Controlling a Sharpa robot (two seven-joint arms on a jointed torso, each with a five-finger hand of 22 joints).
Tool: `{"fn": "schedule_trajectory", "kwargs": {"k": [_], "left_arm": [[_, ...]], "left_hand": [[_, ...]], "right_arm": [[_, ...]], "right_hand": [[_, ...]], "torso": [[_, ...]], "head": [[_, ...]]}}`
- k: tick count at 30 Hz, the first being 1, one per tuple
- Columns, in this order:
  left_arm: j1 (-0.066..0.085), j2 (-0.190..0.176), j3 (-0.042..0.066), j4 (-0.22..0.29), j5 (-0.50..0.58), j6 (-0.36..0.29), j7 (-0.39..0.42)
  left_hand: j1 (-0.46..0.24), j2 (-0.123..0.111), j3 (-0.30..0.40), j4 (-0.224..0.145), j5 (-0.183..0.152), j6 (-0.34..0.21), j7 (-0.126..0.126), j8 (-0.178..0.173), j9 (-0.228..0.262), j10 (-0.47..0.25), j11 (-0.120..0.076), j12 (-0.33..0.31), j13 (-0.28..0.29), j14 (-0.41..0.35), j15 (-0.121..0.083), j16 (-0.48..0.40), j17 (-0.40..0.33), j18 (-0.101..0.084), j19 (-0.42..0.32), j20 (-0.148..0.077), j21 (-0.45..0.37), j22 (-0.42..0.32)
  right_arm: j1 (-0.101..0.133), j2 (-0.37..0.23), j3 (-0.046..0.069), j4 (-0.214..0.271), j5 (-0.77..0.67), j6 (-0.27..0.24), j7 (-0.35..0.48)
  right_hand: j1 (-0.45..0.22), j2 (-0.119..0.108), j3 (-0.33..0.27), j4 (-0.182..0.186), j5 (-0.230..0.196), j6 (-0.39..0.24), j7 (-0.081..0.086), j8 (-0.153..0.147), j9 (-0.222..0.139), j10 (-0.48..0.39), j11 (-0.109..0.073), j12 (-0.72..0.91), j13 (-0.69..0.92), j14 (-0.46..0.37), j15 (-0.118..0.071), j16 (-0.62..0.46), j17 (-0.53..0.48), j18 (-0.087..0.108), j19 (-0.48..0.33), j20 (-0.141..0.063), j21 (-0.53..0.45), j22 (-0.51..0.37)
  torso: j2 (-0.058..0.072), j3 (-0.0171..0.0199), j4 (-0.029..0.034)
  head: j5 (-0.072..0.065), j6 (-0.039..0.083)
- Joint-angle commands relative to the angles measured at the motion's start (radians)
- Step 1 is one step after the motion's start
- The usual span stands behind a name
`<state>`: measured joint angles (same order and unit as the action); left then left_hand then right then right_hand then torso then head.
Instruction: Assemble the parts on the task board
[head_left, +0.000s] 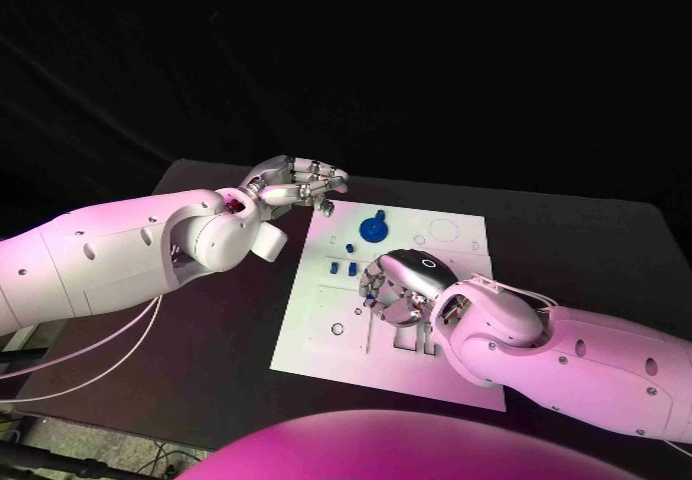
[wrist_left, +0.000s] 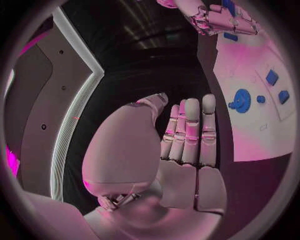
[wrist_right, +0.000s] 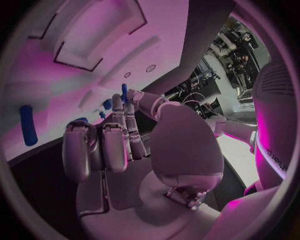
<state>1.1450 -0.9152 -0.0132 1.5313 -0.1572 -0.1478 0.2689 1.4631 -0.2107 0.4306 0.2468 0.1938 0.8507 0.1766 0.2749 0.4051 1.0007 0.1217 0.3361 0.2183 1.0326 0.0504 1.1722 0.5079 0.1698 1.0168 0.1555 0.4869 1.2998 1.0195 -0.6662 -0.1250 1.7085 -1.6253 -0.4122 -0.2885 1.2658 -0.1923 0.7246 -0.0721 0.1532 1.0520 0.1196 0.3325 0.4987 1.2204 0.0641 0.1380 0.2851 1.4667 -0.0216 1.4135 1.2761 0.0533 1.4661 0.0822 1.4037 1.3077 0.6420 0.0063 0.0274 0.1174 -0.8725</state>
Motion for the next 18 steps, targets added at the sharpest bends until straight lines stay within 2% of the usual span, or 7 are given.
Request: {"fn": "schedule_trajectory", "kwargs": {"k": [1, 7, 11, 18], "left_arm": [[0.0, 0.004, 0.001, 0.003, -0.003, 0.009, 0.007], [0.0, 0.007, 0.001, 0.002, 0.01, 0.012, 0.003], [0.001, 0.008, 0.001, 0.002, 0.014, 0.014, 0.002], [0.001, 0.008, 0.001, 0.001, 0.025, 0.02, -0.004]], "left_hand": [[-0.01, -0.002, 0.005, 0.0, 0.004, -0.008, 0.002, 0.005, 0.001, -0.009, -0.002, -0.006, -0.001, -0.004, 0.0, -0.005, -0.001, 0.009, 0.008, 0.0, -0.004, -0.001], [-0.01, -0.002, 0.005, 0.0, 0.004, -0.008, 0.002, 0.005, 0.001, -0.009, -0.002, -0.006, -0.001, -0.004, 0.0, -0.005, -0.001, 0.009, 0.008, 0.0, -0.004, -0.001], [-0.01, -0.002, 0.005, 0.0, 0.004, -0.008, 0.002, 0.005, 0.001, -0.009, -0.002, -0.006, -0.001, -0.004, 0.0, -0.005, -0.001, 0.009, 0.008, 0.0, -0.004, -0.001], [-0.012, -0.003, 0.006, -0.001, 0.004, -0.009, 0.002, 0.006, 0.001, -0.01, -0.001, -0.006, -0.001, -0.004, 0.001, -0.005, -0.001, 0.009, 0.009, 0.0, -0.005, -0.001]], "right_arm": [[-0.008, 0.01, 0.0, -0.008, -0.022, 0.006, 0.011], [-0.019, 0.027, -0.002, -0.022, -0.024, 0.009, 0.015], [-0.025, 0.033, -0.002, -0.028, -0.024, 0.009, 0.017], [-0.029, 0.041, -0.003, -0.041, -0.024, 0.018, 0.024]], "right_hand": [[-0.011, -0.001, 0.005, -0.004, 0.007, -0.008, -0.001, -0.005, 0.002, 0.005, -0.01, 0.002, 0.001, 0.043, -0.001, -0.002, 0.0, -0.017, 0.033, 0.0, -0.001, 0.215], [-0.011, -0.001, 0.005, -0.004, 0.008, -0.009, -0.001, -0.005, 0.002, 0.004, -0.01, 0.001, 0.001, 0.043, 0.0, -0.002, 0.001, -0.017, 0.033, 0.0, -0.001, 0.215], [-0.011, -0.001, 0.006, -0.005, 0.009, -0.009, -0.001, -0.005, 0.002, 0.004, -0.01, 0.001, 0.001, 0.043, 0.0, -0.002, 0.001, -0.017, 0.033, 0.0, -0.001, 0.215], [-0.012, -0.001, 0.005, -0.005, 0.01, -0.01, 0.0, -0.006, 0.003, 0.004, -0.01, 0.001, 0.001, 0.043, 0.0, -0.002, 0.0, -0.017, 0.034, 0.001, -0.001, 0.215]], "torso": [[0.0, 0.0009, 0.0005], [0.0, 0.0015, -0.0007], [0.001, 0.0015, 0.0007], [0.0, 0.0006, -0.0009]], "head": [[0.01, 0.0], [0.025, 0.0], [0.027, 0.0], [0.028, 0.0]]}}
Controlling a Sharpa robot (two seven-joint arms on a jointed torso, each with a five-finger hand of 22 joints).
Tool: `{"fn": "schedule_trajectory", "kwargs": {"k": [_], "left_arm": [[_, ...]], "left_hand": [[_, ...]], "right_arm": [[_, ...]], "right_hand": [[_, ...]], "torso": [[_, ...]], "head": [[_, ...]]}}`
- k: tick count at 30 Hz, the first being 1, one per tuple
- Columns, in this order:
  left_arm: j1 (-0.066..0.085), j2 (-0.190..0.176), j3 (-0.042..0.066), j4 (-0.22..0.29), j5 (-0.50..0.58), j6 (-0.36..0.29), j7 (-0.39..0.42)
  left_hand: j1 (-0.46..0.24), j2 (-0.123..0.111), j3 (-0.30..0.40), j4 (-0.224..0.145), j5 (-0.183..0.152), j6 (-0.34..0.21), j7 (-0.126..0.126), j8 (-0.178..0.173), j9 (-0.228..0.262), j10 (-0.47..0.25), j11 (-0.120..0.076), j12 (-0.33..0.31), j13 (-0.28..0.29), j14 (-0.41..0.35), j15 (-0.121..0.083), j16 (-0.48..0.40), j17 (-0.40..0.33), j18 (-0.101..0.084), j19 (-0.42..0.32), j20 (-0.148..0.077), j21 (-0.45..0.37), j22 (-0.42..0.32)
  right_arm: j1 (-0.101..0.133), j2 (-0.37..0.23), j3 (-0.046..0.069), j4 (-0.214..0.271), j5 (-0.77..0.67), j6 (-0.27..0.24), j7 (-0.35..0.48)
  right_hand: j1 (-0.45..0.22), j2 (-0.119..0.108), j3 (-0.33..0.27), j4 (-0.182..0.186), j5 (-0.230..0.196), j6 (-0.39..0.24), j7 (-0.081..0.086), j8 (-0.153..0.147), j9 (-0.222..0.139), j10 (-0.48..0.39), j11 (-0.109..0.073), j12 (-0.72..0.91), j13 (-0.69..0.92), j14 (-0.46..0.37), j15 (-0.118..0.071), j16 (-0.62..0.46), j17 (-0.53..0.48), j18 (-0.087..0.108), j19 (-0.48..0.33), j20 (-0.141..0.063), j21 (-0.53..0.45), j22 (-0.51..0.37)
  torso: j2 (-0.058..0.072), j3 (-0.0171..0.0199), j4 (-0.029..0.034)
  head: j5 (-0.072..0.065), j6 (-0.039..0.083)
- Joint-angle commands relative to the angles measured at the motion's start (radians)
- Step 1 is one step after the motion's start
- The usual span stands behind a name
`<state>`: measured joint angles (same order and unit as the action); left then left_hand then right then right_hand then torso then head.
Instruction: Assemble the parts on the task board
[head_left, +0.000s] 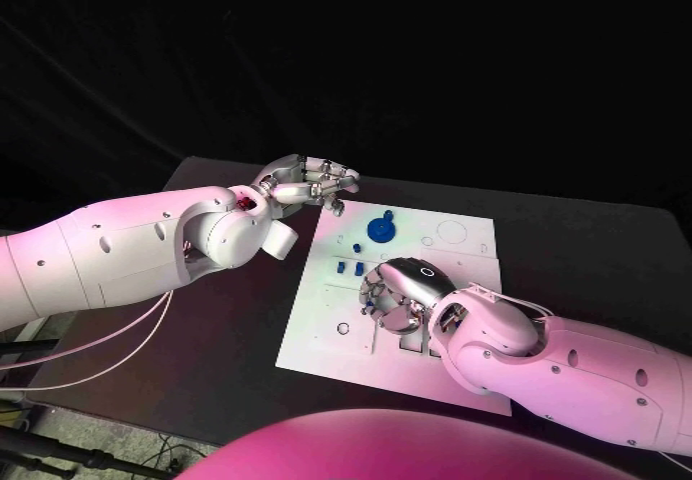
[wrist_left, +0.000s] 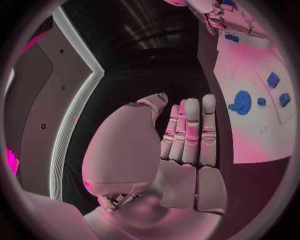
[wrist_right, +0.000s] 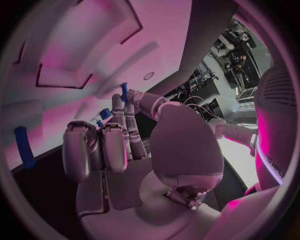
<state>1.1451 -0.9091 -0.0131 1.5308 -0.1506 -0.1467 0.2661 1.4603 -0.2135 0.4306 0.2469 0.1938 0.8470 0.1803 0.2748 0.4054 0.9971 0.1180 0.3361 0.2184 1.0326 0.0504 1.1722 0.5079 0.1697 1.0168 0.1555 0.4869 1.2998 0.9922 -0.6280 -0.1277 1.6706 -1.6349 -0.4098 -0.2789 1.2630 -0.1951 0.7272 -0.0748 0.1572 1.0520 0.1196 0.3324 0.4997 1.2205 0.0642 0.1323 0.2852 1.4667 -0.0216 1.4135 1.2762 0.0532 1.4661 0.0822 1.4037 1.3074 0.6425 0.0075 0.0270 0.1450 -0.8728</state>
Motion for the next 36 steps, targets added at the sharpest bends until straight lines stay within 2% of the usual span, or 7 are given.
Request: {"fn": "schedule_trajectory", "kwargs": {"k": [1, 17, 33, 36], "left_arm": [[0.0, 0.002, 0.001, 0.002, 0.021, 0.02, -0.003], [0.001, 0.001, 0.001, 0.002, 0.025, 0.023, -0.006], [0.001, 0.0, 0.001, 0.0, 0.024, 0.021, -0.007], [0.001, 0.0, 0.001, -0.001, 0.024, 0.021, -0.007]], "left_hand": [[-0.011, 0.0, 0.006, -0.001, 0.004, -0.006, -0.001, 0.006, 0.001, -0.006, 0.003, -0.006, -0.001, -0.004, 0.001, -0.005, -0.002, 0.009, 0.009, 0.0, -0.006, -0.001], [-0.011, 0.0, 0.006, -0.001, 0.004, -0.006, -0.001, 0.006, 0.001, -0.006, 0.003, -0.006, -0.001, -0.004, 0.001, -0.005, -0.002, 0.009, 0.009, 0.0, -0.006, -0.001], [-0.014, 0.0, 0.007, -0.002, 0.005, -0.008, -0.001, 0.007, 0.002, -0.008, 0.003, -0.007, -0.002, -0.003, 0.002, -0.005, -0.002, 0.009, 0.01, 0.001, -0.007, -0.002], [-0.015, 0.001, 0.008, -0.002, 0.005, -0.008, -0.001, 0.008, 0.002, -0.008, 0.004, -0.007, -0.002, -0.003, 0.002, -0.005, -0.002, 0.009, 0.01, 0.001, -0.008, -0.002]], "right_arm": [[-0.002, 0.004, -0.001, -0.006, -0.014, 0.017, 0.015], [-0.003, 0.016, -0.003, -0.028, -0.025, 0.032, 0.013], [-0.005, 0.027, -0.009, -0.034, -0.013, 0.063, 0.019], [-0.005, 0.028, -0.01, -0.034, -0.012, 0.069, 0.019]], "right_hand": [[-0.009, 0.001, 0.002, -0.003, 0.007, -0.01, 0.0, -0.006, 0.002, 0.003, -0.01, 0.006, 0.001, 0.043, 0.0, -0.002, -0.001, -0.016, 0.033, 0.001, -0.002, 0.215], [-0.01, 0.001, 0.002, -0.003, 0.008, -0.011, 0.0, -0.006, 0.002, 0.003, -0.009, 0.006, 0.001, 0.043, 0.0, -0.003, -0.002, -0.016, 0.033, 0.001, -0.001, 0.215], [-0.016, -0.002, -0.003, -0.003, 0.01, -0.01, 0.0, -0.006, 0.005, 0.004, -0.008, 0.004, 0.003, 0.043, 0.002, -0.002, -0.001, -0.017, 0.034, 0.002, 0.002, 0.216], [-0.024, -0.006, -0.01, -0.002, 0.022, -0.012, 0.0, -0.007, 0.007, 0.002, -0.008, 0.002, 0.003, 0.043, 0.002, -0.002, -0.002, -0.017, 0.034, 0.003, 0.001, 0.215]], "torso": [[0.0, -0.0005, -0.0002], [0.0, 0.0, -0.0001], [-0.001, -0.0006, 0.0], [-0.001, -0.0007, -0.0003]], "head": [[0.001, 0.0], [0.005, 0.0], [0.002, 0.0], [0.0, 0.0]]}}
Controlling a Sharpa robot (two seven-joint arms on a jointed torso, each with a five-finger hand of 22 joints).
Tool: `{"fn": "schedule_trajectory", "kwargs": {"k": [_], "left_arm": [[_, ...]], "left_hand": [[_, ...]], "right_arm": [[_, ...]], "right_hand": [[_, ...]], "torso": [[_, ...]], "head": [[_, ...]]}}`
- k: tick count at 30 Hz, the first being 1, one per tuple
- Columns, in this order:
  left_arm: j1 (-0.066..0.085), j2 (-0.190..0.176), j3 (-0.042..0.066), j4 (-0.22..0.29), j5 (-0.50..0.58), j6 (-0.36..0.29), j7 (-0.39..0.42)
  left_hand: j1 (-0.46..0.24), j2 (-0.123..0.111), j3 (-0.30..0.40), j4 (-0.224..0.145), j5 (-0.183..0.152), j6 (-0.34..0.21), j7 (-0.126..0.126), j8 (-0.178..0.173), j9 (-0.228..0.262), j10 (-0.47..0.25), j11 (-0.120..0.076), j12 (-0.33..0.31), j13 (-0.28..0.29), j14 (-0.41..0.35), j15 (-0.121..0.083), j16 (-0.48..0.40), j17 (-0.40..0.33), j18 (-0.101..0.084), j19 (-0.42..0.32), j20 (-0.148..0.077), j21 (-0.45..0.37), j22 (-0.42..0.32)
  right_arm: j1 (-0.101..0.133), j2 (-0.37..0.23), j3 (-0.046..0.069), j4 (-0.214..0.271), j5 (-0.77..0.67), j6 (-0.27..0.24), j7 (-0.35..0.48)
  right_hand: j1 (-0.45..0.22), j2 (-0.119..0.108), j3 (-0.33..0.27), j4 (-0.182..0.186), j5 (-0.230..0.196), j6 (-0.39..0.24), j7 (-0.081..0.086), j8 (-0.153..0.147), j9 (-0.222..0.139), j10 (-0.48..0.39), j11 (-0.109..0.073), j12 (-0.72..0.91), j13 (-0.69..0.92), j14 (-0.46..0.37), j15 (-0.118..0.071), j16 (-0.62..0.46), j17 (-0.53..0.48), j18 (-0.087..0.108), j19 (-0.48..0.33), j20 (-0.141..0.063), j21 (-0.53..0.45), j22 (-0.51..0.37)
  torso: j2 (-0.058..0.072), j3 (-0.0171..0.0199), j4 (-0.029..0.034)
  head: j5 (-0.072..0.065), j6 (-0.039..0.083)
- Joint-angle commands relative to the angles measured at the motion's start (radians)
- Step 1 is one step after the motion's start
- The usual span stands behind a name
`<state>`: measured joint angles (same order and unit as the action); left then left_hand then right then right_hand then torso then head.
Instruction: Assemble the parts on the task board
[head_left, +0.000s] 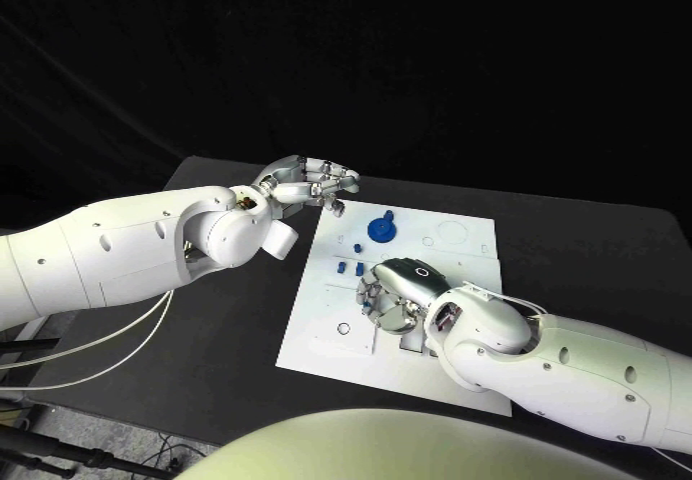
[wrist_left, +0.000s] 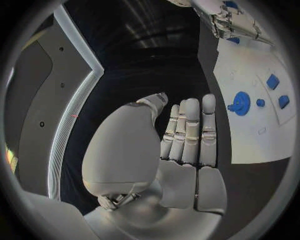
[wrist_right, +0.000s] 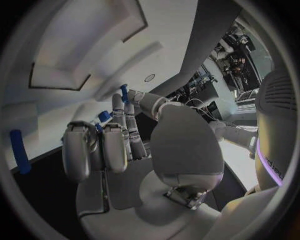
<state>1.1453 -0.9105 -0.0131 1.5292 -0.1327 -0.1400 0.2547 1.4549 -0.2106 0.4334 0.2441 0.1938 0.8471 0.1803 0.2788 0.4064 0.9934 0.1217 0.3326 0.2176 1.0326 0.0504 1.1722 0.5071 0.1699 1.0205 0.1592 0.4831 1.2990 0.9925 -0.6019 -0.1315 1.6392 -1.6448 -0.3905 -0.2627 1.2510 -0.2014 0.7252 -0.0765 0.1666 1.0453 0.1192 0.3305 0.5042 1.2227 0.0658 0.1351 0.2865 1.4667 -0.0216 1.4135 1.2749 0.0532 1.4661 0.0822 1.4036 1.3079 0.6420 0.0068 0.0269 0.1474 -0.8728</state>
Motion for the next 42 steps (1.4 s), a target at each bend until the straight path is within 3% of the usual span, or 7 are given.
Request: {"fn": "schedule_trajectory", "kwargs": {"k": [1, 5, 10, 22, 28, 36, 42], "left_arm": [[0.001, 0.001, 0.001, 0.0, 0.006, 0.014, 0.004], [0.001, 0.002, 0.001, -0.002, 0.006, 0.014, 0.004], [0.001, 0.001, 0.001, -0.005, 0.006, 0.013, 0.004], [0.001, 0.002, 0.001, -0.009, 0.006, 0.014, 0.004], [0.001, -0.001, 0.001, -0.01, 0.006, 0.013, 0.003], [0.001, -0.007, 0.001, -0.008, 0.006, 0.013, 0.002], [0.001, -0.009, 0.001, -0.008, 0.006, 0.014, 0.002]], "left_hand": [[-0.009, -0.002, 0.005, 0.001, 0.005, -0.008, -0.001, 0.004, 0.001, -0.005, 0.0, -0.004, -0.001, -0.003, 0.002, -0.005, -0.001, 0.009, 0.006, -0.003, -0.004, -0.001], [-0.009, -0.002, 0.005, 0.001, 0.005, -0.008, -0.001, 0.004, 0.001, -0.005, 0.0, -0.004, -0.001, -0.003, 0.002, -0.005, -0.001, 0.009, 0.006, -0.003, -0.004, -0.001], [-0.009, -0.002, 0.005, 0.001, 0.005, -0.008, -0.001, 0.004, 0.001, -0.005, 0.0, -0.004, -0.001, -0.003, 0.002, -0.005, -0.001, 0.009, 0.006, -0.003, -0.004, -0.001], [-0.009, -0.002, 0.005, 0.001, 0.005, -0.008, -0.001, 0.004, 0.001, -0.005, 0.0, -0.004, -0.001, -0.003, 0.002, -0.005, -0.001, 0.009, 0.006, -0.003, -0.004, -0.001], [-0.009, -0.002, 0.005, 0.001, 0.005, -0.008, -0.001, 0.004, 0.001, -0.005, 0.0, -0.004, -0.001, -0.003, 0.002, -0.005, -0.001, 0.009, 0.006, -0.003, -0.004, -0.001], [-0.012, -0.001, 0.008, -0.001, 0.005, -0.011, 0.0, 0.006, 0.002, -0.006, 0.0, -0.003, -0.001, -0.003, 0.002, -0.005, -0.001, 0.009, 0.008, -0.002, -0.006, -0.001], [-0.012, -0.001, 0.008, -0.001, 0.005, -0.011, 0.0, 0.006, 0.002, -0.006, 0.0, -0.003, -0.001, -0.003, 0.002, -0.005, -0.001, 0.009, 0.008, -0.002, -0.006, -0.001]], "right_arm": [[-0.006, 0.002, -0.006, -0.003, -0.002, 0.05, 0.004], [-0.006, 0.0, -0.007, -0.003, 0.007, 0.045, 0.005], [-0.006, -0.002, -0.007, -0.005, 0.019, 0.035, 0.011], [-0.006, -0.012, -0.008, 0.004, 0.028, -0.008, 0.022], [-0.003, -0.056, -0.008, 0.037, 0.026, -0.035, 0.021], [0.037, -0.158, 0.0, 0.104, 0.049, -0.037, 0.015], [0.094, -0.242, 0.009, 0.121, 0.09, 0.024, 0.011]], "right_hand": [[-0.016, -0.001, -0.012, 0.001, 0.019, -0.006, 0.0, -0.006, 0.003, 0.0, -0.009, -0.002, 0.003, 0.043, 0.003, -0.002, -0.001, -0.017, 0.034, 0.004, 0.0, 0.215], [-0.033, -0.009, -0.025, 0.004, 0.035, -0.027, 0.005, -0.019, 0.004, -0.017, -0.003, -0.014, 0.001, 0.042, 0.007, -0.003, -0.005, -0.016, 0.032, 0.007, -0.004, 0.213], [-0.06, -0.03, -0.039, 0.011, 0.04, -0.086, 0.029, -0.058, -0.006, -0.072, 0.021, -0.04, -0.009, 0.039, 0.027, -0.006, -0.013, -0.011, 0.02, 0.022, -0.029, 0.206], [-0.075, -0.051, -0.085, 0.014, 0.045, -0.122, 0.049, -0.091, -0.019, -0.153, 0.043, -0.053, -0.024, 0.023, 0.047, -0.024, -0.052, 0.006, -0.019, 0.043, -0.113, 0.182], [-0.072, -0.051, -0.091, 0.013, 0.045, -0.124, 0.049, -0.093, -0.021, -0.162, 0.045, -0.052, -0.025, 0.019, 0.048, -0.03, -0.063, 0.009, -0.026, 0.045, -0.128, 0.177], [-0.073, -0.051, -0.099, 0.014, 0.045, -0.117, 0.049, -0.09, -0.02, -0.163, 0.045, -0.046, -0.025, 0.018, 0.049, -0.031, -0.065, 0.01, -0.027, 0.046, -0.13, 0.177], [-0.072, -0.054, -0.137, 0.015, 0.029, -0.126, 0.049, -0.1, -0.027, -0.192, 0.046, -0.039, -0.03, 0.01, 0.051, -0.037, -0.076, 0.018, -0.045, 0.049, -0.17, 0.166]], "torso": [[-0.001, 0.0, -0.0003], [-0.001, 0.0005, -0.0002], [-0.001, 0.0004, -0.0008], [0.0, 0.0013, -0.0005], [0.0, 0.0017, -0.0003], [0.0, 0.0012, -0.0028], [-0.002, 0.0009, -0.0038]], "head": [[-0.002, 0.0], [-0.001, 0.0], [-0.002, 0.0], [-0.006, 0.0], [-0.007, 0.0], [-0.015, 0.0], [-0.03, 0.0]]}}
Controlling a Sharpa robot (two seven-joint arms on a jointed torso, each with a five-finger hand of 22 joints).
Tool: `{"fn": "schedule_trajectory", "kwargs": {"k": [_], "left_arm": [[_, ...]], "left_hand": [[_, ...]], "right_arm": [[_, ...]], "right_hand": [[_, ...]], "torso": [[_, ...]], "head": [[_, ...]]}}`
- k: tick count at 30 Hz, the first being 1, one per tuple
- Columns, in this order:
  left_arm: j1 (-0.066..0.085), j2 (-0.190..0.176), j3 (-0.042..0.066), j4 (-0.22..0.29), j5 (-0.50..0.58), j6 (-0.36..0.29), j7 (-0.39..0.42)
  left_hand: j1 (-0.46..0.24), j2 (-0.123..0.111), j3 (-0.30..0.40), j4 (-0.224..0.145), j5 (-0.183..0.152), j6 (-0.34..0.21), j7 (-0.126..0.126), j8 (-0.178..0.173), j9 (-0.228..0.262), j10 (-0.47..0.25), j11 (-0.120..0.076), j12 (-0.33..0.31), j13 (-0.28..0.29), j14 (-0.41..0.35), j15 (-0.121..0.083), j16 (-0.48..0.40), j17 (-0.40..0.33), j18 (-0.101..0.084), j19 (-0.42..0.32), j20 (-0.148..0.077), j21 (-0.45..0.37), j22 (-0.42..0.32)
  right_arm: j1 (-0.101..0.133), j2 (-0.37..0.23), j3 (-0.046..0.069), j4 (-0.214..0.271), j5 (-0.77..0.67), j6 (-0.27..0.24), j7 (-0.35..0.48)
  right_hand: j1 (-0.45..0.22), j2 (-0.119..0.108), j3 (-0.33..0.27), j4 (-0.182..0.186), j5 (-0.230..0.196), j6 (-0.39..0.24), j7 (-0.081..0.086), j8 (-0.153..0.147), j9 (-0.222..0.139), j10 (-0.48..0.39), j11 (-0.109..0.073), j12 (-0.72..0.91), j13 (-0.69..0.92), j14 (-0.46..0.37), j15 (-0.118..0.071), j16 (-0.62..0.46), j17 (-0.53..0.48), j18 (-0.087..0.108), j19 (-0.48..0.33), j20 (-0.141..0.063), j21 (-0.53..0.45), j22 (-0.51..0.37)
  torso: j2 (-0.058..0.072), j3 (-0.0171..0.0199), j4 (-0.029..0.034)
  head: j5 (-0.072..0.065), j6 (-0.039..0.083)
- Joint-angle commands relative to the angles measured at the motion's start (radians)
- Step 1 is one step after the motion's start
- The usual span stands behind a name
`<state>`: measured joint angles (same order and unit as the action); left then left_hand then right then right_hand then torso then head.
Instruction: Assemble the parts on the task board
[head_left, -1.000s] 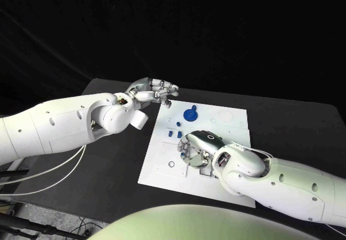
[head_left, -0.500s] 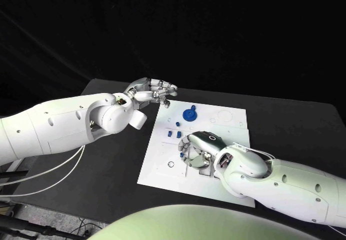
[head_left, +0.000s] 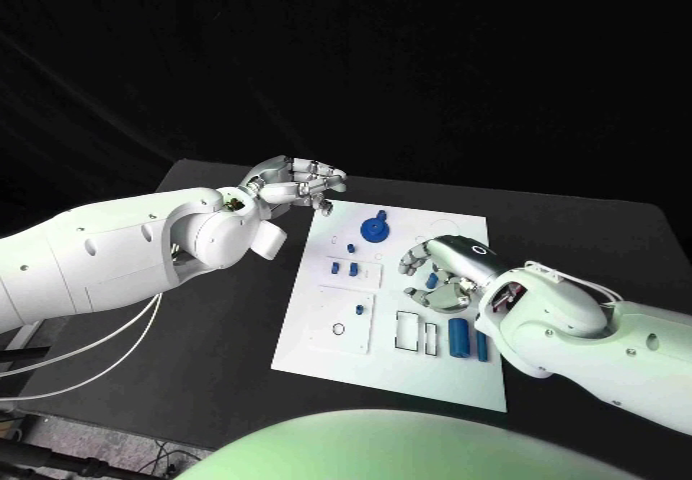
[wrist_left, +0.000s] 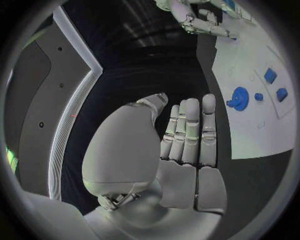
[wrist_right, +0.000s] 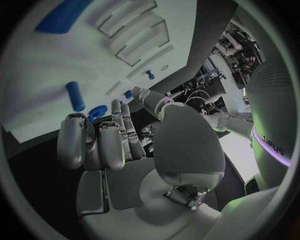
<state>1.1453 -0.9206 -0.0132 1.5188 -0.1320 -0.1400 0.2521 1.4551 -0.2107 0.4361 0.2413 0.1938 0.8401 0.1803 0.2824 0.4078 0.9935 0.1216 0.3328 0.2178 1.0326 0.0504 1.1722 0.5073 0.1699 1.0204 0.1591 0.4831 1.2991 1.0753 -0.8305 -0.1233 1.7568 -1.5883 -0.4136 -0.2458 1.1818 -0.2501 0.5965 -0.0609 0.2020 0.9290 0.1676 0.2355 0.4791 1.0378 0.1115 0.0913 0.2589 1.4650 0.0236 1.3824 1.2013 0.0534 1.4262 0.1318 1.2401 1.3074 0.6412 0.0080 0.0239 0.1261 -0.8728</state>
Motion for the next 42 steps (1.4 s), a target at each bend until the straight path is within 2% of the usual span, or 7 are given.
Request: {"fn": "schedule_trajectory", "kwargs": {"k": [1, 4, 7, 15, 23, 33, 42], "left_arm": [[0.001, 0.001, 0.001, 0.002, 0.005, 0.014, 0.005], [0.001, 0.001, 0.001, 0.002, 0.004, 0.015, 0.005], [0.001, 0.003, 0.001, 0.001, -0.003, 0.015, 0.006], [0.0, 0.005, 0.001, -0.003, -0.014, 0.018, 0.006], [0.0, 0.004, 0.001, -0.01, -0.02, 0.017, 0.006], [0.0, 0.004, 0.001, -0.012, -0.021, 0.016, 0.004], [0.001, 0.004, 0.001, -0.011, -0.021, 0.017, 0.003]], "left_hand": [[-0.012, -0.001, 0.005, 0.001, 0.005, -0.004, 0.0, 0.003, 0.001, -0.006, 0.0, -0.004, -0.001, -0.003, 0.002, -0.005, -0.001, 0.009, 0.008, -0.002, -0.006, -0.001], [-0.012, -0.001, 0.005, 0.001, 0.005, -0.004, 0.0, 0.003, 0.001, -0.006, 0.0, -0.004, -0.001, -0.003, 0.002, -0.005, -0.001, 0.009, 0.008, -0.002, -0.006, -0.001], [-0.012, -0.001, 0.005, 0.001, 0.005, -0.004, 0.0, 0.003, 0.001, -0.006, 0.0, -0.004, -0.001, -0.003, 0.002, -0.005, -0.001, 0.009, 0.008, -0.002, -0.006, -0.001], [-0.014, -0.001, 0.006, 0.0, 0.005, -0.005, 0.0, 0.004, 0.001, -0.006, 0.0, -0.003, -0.001, -0.002, 0.002, -0.006, -0.001, 0.009, 0.009, -0.002, -0.007, -0.001], [-0.015, -0.001, 0.007, -0.001, 0.005, -0.005, 0.0, 0.005, 0.002, -0.006, 0.0, -0.003, -0.001, -0.002, 0.002, -0.006, -0.001, 0.009, 0.009, -0.002, -0.008, -0.002], [-0.015, -0.001, 0.008, -0.002, 0.005, -0.006, 0.0, 0.006, 0.002, -0.006, 0.0, -0.003, -0.001, -0.002, 0.002, -0.006, -0.002, 0.009, 0.01, -0.002, -0.009, -0.002], [-0.016, 0.001, 0.01, -0.002, 0.004, -0.006, 0.0, 0.007, 0.003, -0.006, 0.0, -0.002, -0.001, -0.002, 0.002, -0.006, -0.002, 0.009, 0.01, -0.002, -0.009, -0.002]], "right_arm": [[0.019, -0.023, 0.001, 0.001, 0.037, 0.062, -0.003], [0.037, -0.046, 0.003, -0.019, 0.04, 0.11, 0.007], [0.043, -0.051, 0.003, -0.035, 0.039, 0.137, 0.016], [0.044, -0.046, 0.003, -0.057, 0.025, 0.169, 0.02], [0.043, -0.041, 0.003, -0.062, 0.017, 0.175, 0.022], [0.043, -0.034, 0.003, -0.072, 0.001, 0.176, 0.018], [0.04, -0.025, 0.003, -0.078, -0.007, 0.175, 0.015]], "right_hand": [[0.003, -0.001, -0.038, 0.001, -0.012, -0.023, 0.002, -0.015, -0.01, -0.022, 0.002, 0.011, -0.005, 0.006, 0.007, -0.009, -0.01, 0.02, -0.011, 0.001, -0.019, 0.163], [0.049, 0.032, -0.166, 0.011, -0.022, -0.049, 0.013, -0.044, -0.044, -0.077, 0.014, 0.019, -0.029, -0.006, 0.017, -0.017, -0.033, 0.027, -0.028, 0.011, -0.063, 0.151], [0.084, 0.048, -0.246, 0.028, -0.017, -0.055, 0.014, -0.054, -0.068, -0.095, 0.016, 0.03, -0.047, -0.009, 0.02, -0.016, -0.04, 0.03, -0.031, 0.013, -0.077, 0.147], [0.11, 0.064, -0.247, 0.031, -0.026, -0.04, 0.01, -0.05, -0.078, -0.084, 0.012, 0.047, -0.053, -0.007, 0.017, -0.013, -0.038, 0.029, -0.028, 0.011, -0.074, 0.149], [0.11, 0.065, -0.214, 0.034, -0.023, -0.007, 0.007, -0.043, -0.092, -0.047, 0.006, 0.071, -0.059, 0.005, 0.011, 0.0, -0.019, 0.023, -0.009, 0.006, -0.043, 0.158], [0.08, 0.071, 0.018, 0.048, -0.12, 0.084, -0.021, -0.021, -0.107, 0.091, -0.023, 0.066, -0.083, 0.029, -0.015, 0.023, 0.024, 0.006, 0.034, -0.017, 0.041, 0.184], [0.079, 0.072, 0.059, 0.043, -0.132, 0.101, -0.028, -0.007, -0.097, 0.121, -0.031, 0.058, -0.085, 0.032, -0.021, 0.027, 0.032, 0.001, 0.044, -0.024, 0.064, 0.191]], "torso": [[-0.002, -0.0002, -0.0011], [-0.002, 0.0, -0.0018], [-0.002, 0.0009, -0.0008], [0.0, -0.0002, 0.0013], [-0.001, -0.0012, 0.0012], [0.0, -0.0016, 0.0013], [-0.001, -0.0007, 0.0005]], "head": [[-0.01, 0.0], [-0.017, 0.0], [-0.025, 0.001], [-0.032, 0.004], [-0.032, 0.001], [-0.032, 0.0], [-0.031, 0.0]]}}
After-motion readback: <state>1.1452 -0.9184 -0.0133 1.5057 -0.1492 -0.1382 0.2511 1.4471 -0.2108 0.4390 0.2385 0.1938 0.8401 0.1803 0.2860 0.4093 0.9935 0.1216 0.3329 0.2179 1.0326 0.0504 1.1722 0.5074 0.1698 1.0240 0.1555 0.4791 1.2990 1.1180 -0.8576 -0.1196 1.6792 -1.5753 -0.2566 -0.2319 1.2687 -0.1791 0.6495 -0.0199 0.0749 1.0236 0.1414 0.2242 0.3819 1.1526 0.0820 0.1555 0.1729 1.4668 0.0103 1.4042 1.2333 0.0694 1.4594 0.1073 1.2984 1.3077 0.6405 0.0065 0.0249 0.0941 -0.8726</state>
